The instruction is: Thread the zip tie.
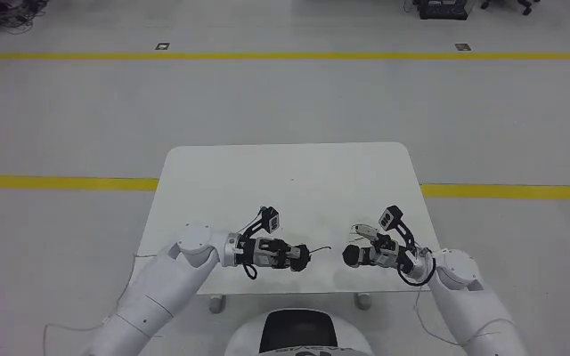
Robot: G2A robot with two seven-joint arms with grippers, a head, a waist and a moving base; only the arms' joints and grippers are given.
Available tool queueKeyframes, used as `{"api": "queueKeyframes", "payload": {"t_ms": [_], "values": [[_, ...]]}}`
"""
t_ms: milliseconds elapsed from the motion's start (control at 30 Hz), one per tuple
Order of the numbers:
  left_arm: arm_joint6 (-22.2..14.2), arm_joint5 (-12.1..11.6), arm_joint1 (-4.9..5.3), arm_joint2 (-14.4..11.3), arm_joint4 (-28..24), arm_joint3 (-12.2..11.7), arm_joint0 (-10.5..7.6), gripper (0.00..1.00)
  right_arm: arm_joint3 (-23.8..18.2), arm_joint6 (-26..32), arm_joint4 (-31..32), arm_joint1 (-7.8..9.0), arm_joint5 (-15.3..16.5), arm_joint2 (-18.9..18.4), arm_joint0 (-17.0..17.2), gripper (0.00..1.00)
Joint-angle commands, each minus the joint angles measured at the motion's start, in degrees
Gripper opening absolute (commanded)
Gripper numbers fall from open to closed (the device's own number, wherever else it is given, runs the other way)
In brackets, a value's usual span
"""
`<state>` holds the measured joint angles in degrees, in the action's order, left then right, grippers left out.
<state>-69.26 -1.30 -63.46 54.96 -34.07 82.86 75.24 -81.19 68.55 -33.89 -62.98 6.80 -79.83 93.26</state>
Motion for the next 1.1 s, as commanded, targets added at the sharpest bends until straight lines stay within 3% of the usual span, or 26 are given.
{"api": "queueKeyframes", "payload": {"t_ms": [0, 67, 267, 400, 600, 667, 1067], "values": [[0.0, 0.0, 0.00, 0.0, 0.0, 0.0, 0.01, 0.00, 0.0, 0.0, 0.0, 0.00, 0.0, 0.0, 0.0, 1.00], [0.1, 0.9, -0.07, -0.7, -0.5, -0.2, -0.10, 0.00, 0.3, 1.9, -3.1, -0.19, -1.3, 1.0, 0.0, 1.00], [-2.5, 1.1, -0.97, -4.5, -3.6, -2.2, -2.14, 0.00, 7.0, 9.7, -5.8, -0.48, 0.3, 3.7, -3.6, 1.00], [-1.5, -0.9, -1.69, -6.9, -3.2, -3.8, -4.05, 0.00, 9.1, 11.1, -6.1, -0.69, 1.2, 5.4, -5.1, 1.00], [-1.5, -0.9, -1.69, -6.9, -3.2, -3.8, -4.05, 0.00, 9.1, 11.1, -6.1, -0.69, 1.2, 5.4, -5.1, 1.00], [0.2, -0.9, -1.73, -7.3, -3.1, -3.3, -3.77, 0.00, 8.7, 9.4, -6.7, -0.81, 0.9, 5.8, -5.0, 1.00], [2.7, -2.0, -1.76, -7.9, -3.4, -3.4, -3.68, 0.00, 9.1, 9.4, -7.4, -0.81, 0.9, 6.2, -5.5, 1.00]]}}
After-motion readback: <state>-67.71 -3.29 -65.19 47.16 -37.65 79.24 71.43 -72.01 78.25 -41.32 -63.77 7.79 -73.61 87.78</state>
